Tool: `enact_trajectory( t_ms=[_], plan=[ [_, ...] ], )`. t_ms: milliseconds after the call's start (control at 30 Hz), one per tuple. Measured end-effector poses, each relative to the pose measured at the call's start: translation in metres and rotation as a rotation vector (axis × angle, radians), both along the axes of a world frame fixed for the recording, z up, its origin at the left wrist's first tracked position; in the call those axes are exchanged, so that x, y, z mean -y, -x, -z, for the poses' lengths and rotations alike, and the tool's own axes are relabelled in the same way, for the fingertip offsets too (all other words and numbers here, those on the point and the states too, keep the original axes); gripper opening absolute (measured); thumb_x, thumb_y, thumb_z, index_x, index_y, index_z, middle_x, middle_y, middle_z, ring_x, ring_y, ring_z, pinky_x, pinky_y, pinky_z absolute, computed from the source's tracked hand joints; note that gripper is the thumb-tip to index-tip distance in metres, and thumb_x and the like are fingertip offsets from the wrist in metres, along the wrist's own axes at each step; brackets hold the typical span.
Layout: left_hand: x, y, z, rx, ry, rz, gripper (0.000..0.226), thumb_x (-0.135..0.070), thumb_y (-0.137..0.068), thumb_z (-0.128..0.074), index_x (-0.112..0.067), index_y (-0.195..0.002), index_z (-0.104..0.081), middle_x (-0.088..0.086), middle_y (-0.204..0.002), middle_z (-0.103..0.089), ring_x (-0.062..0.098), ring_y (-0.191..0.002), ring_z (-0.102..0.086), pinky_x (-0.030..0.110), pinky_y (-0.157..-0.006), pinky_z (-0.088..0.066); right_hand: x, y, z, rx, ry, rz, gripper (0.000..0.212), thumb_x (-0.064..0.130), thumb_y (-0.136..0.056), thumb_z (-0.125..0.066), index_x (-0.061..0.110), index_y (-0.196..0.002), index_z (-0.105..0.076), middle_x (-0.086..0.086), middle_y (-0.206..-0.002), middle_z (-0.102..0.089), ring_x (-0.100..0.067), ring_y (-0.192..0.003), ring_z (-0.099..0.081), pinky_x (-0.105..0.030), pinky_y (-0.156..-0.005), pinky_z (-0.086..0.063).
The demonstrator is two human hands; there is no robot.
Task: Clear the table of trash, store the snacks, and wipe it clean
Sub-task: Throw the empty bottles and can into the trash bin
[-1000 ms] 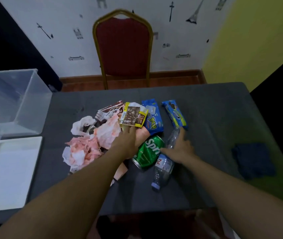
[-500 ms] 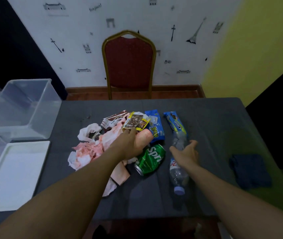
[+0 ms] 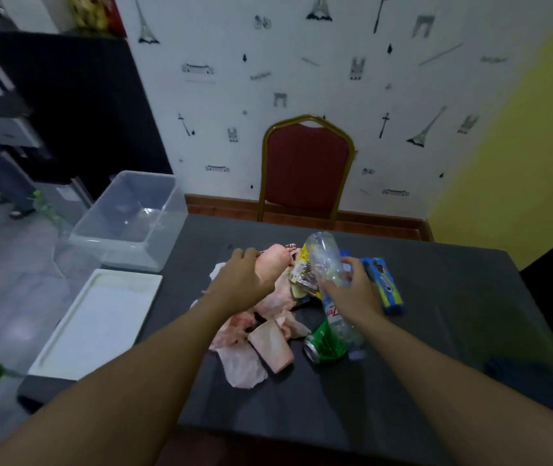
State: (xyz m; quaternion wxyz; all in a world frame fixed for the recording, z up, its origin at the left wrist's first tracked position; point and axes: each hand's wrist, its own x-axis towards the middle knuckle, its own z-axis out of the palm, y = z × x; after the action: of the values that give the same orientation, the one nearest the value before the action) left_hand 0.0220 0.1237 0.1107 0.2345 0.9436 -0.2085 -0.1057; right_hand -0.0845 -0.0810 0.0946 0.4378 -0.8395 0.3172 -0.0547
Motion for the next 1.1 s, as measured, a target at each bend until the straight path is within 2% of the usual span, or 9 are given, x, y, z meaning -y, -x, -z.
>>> enact_trajectory(
  t_ms=[133, 267, 467, 600, 700, 833, 900, 1000, 1100],
  plan=[
    [-0.059, -0.012, -0.015, 0.037, 0.016, -0.080, 0.069, -0.051, -0.079, -0.071, -0.016, -0.133, -0.046, 0.006, -0.128, -0.045, 0.030, -0.106, -0.057, 0.038, -0.086, -0.046, -0.047, -0.030, -0.016, 0.075, 0.028, -0.139, 0.051, 0.048, -0.087, -0.068, 0.036, -0.131, -0.046, 0.007, -0.116, -0.060, -0.016, -0.103, -0.059, -0.039, -0.086, -0.051],
    [-0.128, -0.026, -0.030, 0.047, 0.036, -0.177, 0.069, -0.047, -0.079, -0.073, -0.013, -0.133, -0.047, 0.008, -0.130, -0.045, 0.031, -0.109, -0.057, 0.042, -0.092, -0.050, -0.105, -0.064, -0.031, 0.099, -0.001, -0.235, 0.048, 0.040, -0.091, -0.063, 0.031, -0.135, -0.044, 0.003, -0.118, -0.059, -0.017, -0.097, -0.058, -0.031, -0.078, -0.043],
    [-0.230, -0.049, -0.045, 0.070, 0.020, -0.328, 0.071, -0.047, -0.080, -0.071, -0.016, -0.138, -0.044, 0.010, -0.134, -0.044, 0.032, -0.113, -0.055, 0.042, -0.094, -0.049, -0.202, -0.110, -0.047, 0.086, -0.004, -0.378, 0.054, 0.036, -0.083, -0.067, 0.028, -0.132, -0.046, 0.001, -0.116, -0.062, -0.020, -0.096, -0.063, -0.037, -0.084, -0.052],
    [-0.295, -0.060, -0.049, 0.058, 0.003, -0.390, 0.068, -0.042, -0.080, -0.068, -0.015, -0.137, -0.044, 0.013, -0.132, -0.049, 0.032, -0.113, -0.054, 0.041, -0.092, -0.048, -0.264, -0.136, -0.048, 0.092, -0.049, -0.455, 0.052, 0.032, -0.083, -0.072, 0.024, -0.127, -0.045, 0.001, -0.115, -0.060, -0.015, -0.094, -0.060, -0.029, -0.074, -0.043],
    [-0.340, -0.064, -0.049, 0.041, 0.014, -0.442, 0.063, -0.043, -0.079, -0.069, -0.016, -0.132, -0.048, 0.012, -0.127, -0.052, 0.032, -0.109, -0.056, 0.041, -0.089, -0.049, -0.306, -0.153, -0.044, 0.082, -0.076, -0.488, 0.054, 0.032, -0.083, -0.077, 0.028, -0.125, -0.044, 0.002, -0.115, -0.059, -0.012, -0.090, -0.060, -0.022, -0.063, -0.044],
    [-0.388, -0.064, -0.049, 0.031, 0.011, -0.500, 0.064, -0.050, -0.082, -0.066, -0.016, -0.132, -0.047, 0.010, -0.126, -0.051, 0.032, -0.106, -0.058, 0.040, -0.086, -0.048, -0.355, -0.171, -0.042, 0.080, -0.094, -0.543, 0.053, 0.032, -0.085, -0.078, 0.029, -0.126, -0.046, 0.002, -0.113, -0.058, -0.011, -0.087, -0.061, -0.019, -0.061, -0.046],
    [-0.409, -0.065, -0.047, 0.028, 0.005, -0.531, 0.064, -0.048, -0.082, -0.067, -0.015, -0.133, -0.046, 0.010, -0.126, -0.051, 0.032, -0.106, -0.058, 0.040, -0.086, -0.048, -0.375, -0.180, -0.041, 0.074, -0.073, -0.582, 0.050, 0.035, -0.085, -0.077, 0.031, -0.125, -0.046, 0.003, -0.110, -0.058, -0.009, -0.085, -0.062, -0.022, -0.063, -0.052],
    [-0.435, -0.070, -0.041, 0.012, -0.003, -0.577, 0.064, -0.043, -0.081, -0.070, -0.015, -0.133, -0.045, 0.011, -0.125, -0.051, 0.033, -0.106, -0.058, 0.041, -0.087, -0.048, -0.399, -0.196, -0.036, 0.052, -0.021, -0.633, 0.054, 0.043, -0.086, -0.074, 0.034, -0.131, -0.046, 0.004, -0.112, -0.059, -0.017, -0.092, -0.065, -0.041, -0.080, -0.060],
    [-0.456, -0.077, -0.030, -0.022, 0.006, -0.623, 0.064, -0.039, -0.080, -0.071, -0.014, -0.133, -0.044, 0.011, -0.124, -0.050, 0.034, -0.108, -0.057, 0.040, -0.088, -0.046, -0.422, -0.214, -0.030, 0.009, 0.023, -0.688, 0.054, 0.046, -0.090, -0.067, 0.029, -0.136, -0.043, 0.000, -0.117, -0.060, -0.020, -0.096, -0.064, -0.040, -0.087, -0.057]
  ],
)
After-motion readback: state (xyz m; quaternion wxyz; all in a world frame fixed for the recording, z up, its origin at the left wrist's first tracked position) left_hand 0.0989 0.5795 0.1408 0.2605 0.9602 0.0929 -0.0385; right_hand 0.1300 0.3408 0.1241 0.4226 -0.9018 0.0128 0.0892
